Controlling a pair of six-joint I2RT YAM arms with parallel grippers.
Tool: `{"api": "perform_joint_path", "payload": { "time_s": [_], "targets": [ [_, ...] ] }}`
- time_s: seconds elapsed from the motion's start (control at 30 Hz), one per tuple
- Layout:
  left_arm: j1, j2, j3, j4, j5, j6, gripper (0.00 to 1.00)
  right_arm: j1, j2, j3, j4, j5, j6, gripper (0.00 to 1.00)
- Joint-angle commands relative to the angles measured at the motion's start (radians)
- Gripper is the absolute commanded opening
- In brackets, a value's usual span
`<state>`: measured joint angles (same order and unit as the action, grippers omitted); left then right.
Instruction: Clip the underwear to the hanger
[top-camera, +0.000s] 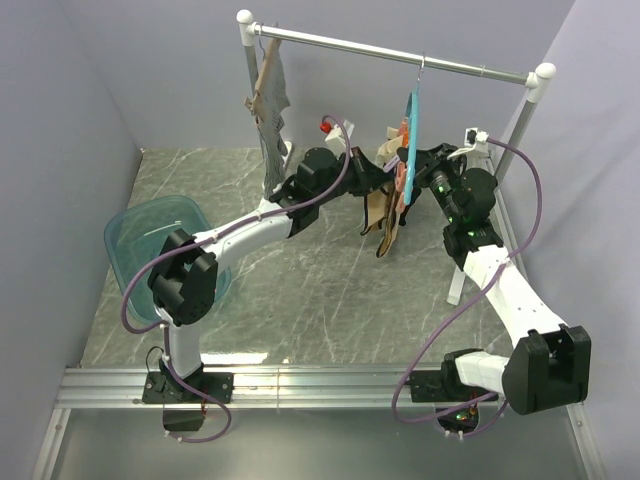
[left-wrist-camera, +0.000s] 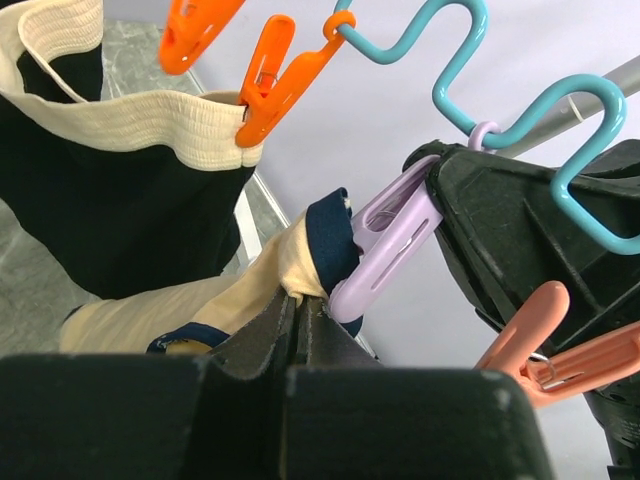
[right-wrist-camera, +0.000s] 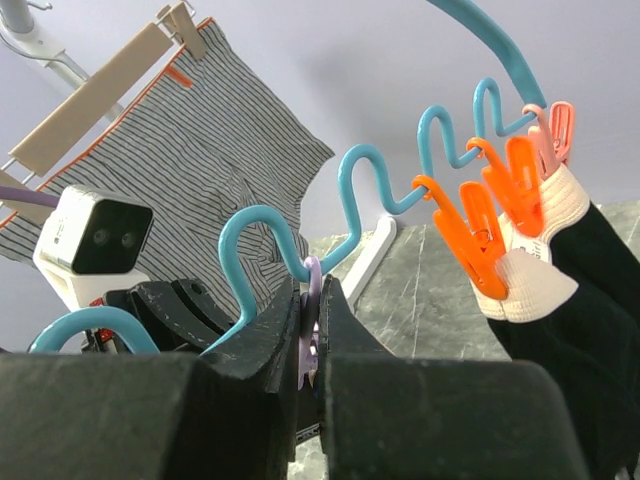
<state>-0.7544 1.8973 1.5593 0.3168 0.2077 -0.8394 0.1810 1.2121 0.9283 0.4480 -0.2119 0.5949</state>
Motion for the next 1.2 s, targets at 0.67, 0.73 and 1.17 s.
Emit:
{"api": "perform_joint_path", "payload": {
  "time_s": [0.67, 0.73, 1.17],
  "targets": [
    [-0.017, -0.014, 0.050, 0.097, 0.042, -0.001, 0.00, 0.014, -0.023, 0.004, -0.088, -0.043, -0.003, 0.57],
    [-0.017, -0.014, 0.051, 0.090, 0.042, 0.002, 0.00, 0.009, -0.026, 0.006, -0.091, -0.047, -0.001, 0.59],
    [-0.002, -0.055, -0.028, 0.064, 0.039, 0.072, 0.34, -0.035, -0.072, -0.006, -0.124, -0.084, -0.046, 0.65]
  ]
}}
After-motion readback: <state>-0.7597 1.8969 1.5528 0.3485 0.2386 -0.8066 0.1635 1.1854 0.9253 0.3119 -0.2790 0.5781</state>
